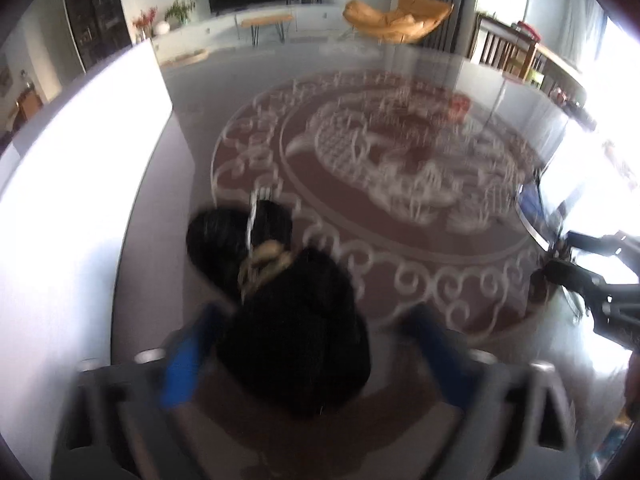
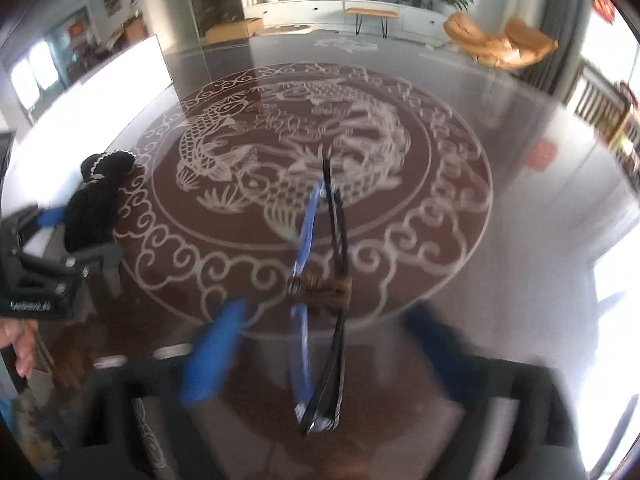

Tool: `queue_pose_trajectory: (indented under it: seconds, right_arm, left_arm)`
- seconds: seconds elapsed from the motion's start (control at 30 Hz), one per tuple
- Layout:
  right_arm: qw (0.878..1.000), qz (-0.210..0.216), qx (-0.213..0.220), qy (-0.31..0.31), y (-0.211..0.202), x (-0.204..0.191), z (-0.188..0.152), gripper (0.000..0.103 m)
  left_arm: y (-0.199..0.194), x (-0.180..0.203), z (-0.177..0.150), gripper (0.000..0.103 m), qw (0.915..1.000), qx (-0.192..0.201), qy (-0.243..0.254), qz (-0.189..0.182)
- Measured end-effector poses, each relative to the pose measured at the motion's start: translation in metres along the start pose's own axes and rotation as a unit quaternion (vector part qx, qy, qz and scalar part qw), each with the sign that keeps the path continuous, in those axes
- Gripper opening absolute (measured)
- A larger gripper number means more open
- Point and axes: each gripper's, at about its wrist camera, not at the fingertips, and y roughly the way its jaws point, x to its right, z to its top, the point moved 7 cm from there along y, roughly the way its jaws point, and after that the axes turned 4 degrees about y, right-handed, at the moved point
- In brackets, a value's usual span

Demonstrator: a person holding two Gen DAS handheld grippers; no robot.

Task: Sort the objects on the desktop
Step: 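Carry both items over the bin and open both tools to drop them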

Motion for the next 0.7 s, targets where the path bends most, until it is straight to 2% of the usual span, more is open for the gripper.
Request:
queue_pose_trajectory:
  seconds: [0.03, 0.07, 0.2, 0.3, 0.43, 0.5, 0.57, 0.63, 0.7]
  right_arm:
    - [1.000, -0.004, -0.010, -0.006, 0.000, 0.000, 0.000, 0.029]
    - [1.000, -0.003, -0.016, -0.010, -0.001, -0.001, -0.001, 0.029]
    - [1.000, 0.014, -0.012, 0.006, -0.017, 0.003, -0.007, 0.029]
    - [0.999, 0.041, -0.001, 0.019, -0.041, -0.004, 0.003, 0.029]
    - [0.996, 0.076, 0.036, -0.008, -0.085, -0.051, 0.033, 0.029]
    - [0.992, 0.105, 0.057, -0.028, -0.107, -0.090, 0.056, 0.029]
    - [0.986, 0.140, 0.076, -0.053, -0.129, -0.139, 0.073, 0.029]
    - [0.975, 0.188, 0.086, -0.082, -0.146, -0.200, 0.089, 0.029]
    - [0.967, 0.217, 0.085, -0.103, -0.149, -0.255, 0.092, 0.029]
  left_arm:
    - [-0.002, 0.001, 0.002, 0.034, 1.0000, 0.002, 0.000, -0.005]
    - [-0.004, 0.002, 0.002, 0.029, 0.9999, 0.001, -0.003, -0.013]
    - [-0.029, 0.008, -0.007, 0.029, 0.9989, 0.026, -0.010, -0.039]
    - [-0.067, 0.005, -0.013, 0.029, 0.9944, 0.050, -0.043, -0.082]
    - [-0.132, -0.023, -0.007, 0.029, 0.9840, 0.100, -0.084, -0.120]
    - [-0.171, -0.055, -0.006, 0.029, 0.9807, 0.131, -0.096, -0.108]
    - [-0.193, -0.087, -0.007, 0.029, 0.9810, 0.145, -0.102, -0.079]
    - [-0.209, -0.133, -0.016, 0.029, 0.9815, 0.147, -0.118, -0.033]
    - [-0.211, -0.174, -0.029, 0.029, 0.9814, 0.133, -0.139, 0.003]
